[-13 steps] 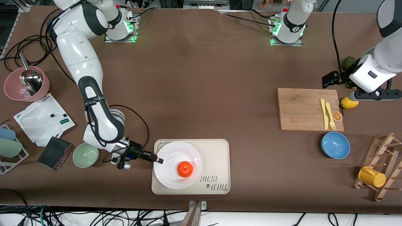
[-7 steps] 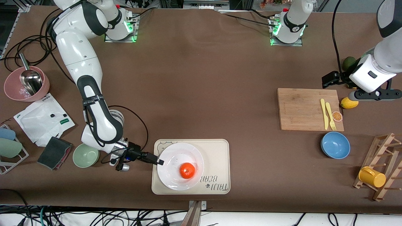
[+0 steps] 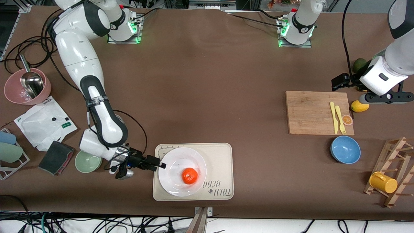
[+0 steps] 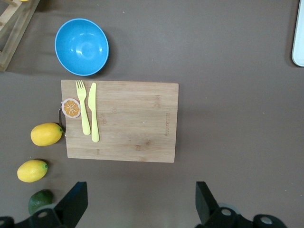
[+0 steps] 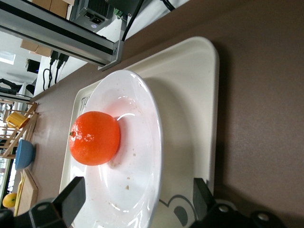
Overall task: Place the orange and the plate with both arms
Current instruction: 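Slide the plate with the right gripper onto the bear tray, then open the right gripper and draw it back from the plate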
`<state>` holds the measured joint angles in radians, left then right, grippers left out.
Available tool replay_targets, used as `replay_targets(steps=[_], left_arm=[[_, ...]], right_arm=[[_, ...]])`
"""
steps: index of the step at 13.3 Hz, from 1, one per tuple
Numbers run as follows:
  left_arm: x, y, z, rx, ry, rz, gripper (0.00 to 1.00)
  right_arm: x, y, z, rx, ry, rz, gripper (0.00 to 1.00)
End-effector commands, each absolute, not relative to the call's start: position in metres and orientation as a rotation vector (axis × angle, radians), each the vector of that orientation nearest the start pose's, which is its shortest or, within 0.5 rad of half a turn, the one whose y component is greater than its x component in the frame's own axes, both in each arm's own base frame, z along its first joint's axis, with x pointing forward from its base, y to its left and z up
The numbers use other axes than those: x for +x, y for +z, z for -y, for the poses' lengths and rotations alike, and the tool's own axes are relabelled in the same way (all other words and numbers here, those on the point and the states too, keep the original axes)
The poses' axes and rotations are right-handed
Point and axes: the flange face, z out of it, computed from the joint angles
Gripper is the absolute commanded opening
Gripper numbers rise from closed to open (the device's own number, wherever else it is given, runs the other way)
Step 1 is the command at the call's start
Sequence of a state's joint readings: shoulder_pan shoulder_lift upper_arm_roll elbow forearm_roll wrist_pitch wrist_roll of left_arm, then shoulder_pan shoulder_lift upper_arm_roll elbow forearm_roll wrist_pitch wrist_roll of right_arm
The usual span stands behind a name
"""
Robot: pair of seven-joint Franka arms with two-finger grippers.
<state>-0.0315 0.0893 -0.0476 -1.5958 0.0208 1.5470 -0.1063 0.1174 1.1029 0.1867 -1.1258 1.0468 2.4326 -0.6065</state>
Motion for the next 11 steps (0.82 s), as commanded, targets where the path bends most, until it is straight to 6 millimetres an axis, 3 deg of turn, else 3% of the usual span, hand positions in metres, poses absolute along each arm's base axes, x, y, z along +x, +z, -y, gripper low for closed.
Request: replay_targets(steps=[1, 5, 7, 8, 11], left_arm=[[0.575, 0.567, 0.043, -3.116, 0.204, 0.016, 1.00], [0.575, 0.565, 0.042, -3.116, 0.209, 0.018, 1.00], [0.575, 0.565, 0.041, -3.116, 0.209, 0.021, 1.00], [0.575, 0.566, 0.041, -3.116, 0.206, 0.021, 1.00], [0.575, 0.565, 0.043, -3.116, 0.209, 0.016, 1.00]], right_arm=[[0.767, 0.185, -0.186, -2.263, -0.410, 0.044, 1.00], [0.772, 0.225, -0.191, -2.255, -0.465, 0.092, 1.00], [0.771, 0.231, -0.195, -2.333, -0.461, 0.229, 1.00], [0.770, 0.244, -0.196, -2.367, -0.442, 0.324, 1.00], [0.762, 0.276, -0.157, -2.499, -0.268, 0.556, 1.00]])
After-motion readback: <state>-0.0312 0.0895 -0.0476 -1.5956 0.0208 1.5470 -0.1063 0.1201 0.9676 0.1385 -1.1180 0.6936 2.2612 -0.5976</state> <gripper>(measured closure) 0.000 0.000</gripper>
